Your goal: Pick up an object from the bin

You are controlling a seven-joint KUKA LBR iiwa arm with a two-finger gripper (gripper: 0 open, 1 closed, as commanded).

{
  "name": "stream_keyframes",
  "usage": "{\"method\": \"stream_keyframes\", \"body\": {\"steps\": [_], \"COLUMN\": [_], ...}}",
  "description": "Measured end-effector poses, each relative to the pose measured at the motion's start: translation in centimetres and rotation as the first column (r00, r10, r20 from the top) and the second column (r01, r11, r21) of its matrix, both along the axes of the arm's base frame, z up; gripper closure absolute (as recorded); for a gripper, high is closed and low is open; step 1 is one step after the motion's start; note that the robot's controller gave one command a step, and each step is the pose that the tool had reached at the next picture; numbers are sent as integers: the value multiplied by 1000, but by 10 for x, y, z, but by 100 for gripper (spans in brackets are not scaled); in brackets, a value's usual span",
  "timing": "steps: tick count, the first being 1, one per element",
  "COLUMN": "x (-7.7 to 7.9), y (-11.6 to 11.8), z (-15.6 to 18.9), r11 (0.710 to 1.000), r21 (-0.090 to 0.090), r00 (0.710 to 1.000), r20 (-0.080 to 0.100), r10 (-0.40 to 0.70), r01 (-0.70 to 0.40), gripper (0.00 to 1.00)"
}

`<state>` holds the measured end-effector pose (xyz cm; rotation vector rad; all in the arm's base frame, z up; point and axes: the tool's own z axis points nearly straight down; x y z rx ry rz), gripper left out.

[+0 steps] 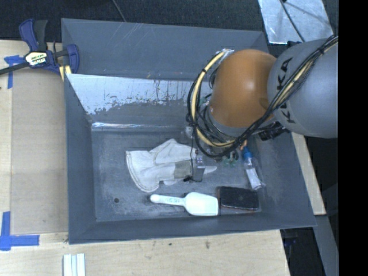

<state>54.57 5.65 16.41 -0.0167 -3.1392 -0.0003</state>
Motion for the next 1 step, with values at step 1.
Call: {"method": "stream_keyframes", "body": {"steps": [1], "x": [0], "y": [-2], "z": [58], "r11": [1000], "r21": [1], "r00": [1000], "r20": [14], "r10": [-7], "r01": [7], "gripper": [0]}}
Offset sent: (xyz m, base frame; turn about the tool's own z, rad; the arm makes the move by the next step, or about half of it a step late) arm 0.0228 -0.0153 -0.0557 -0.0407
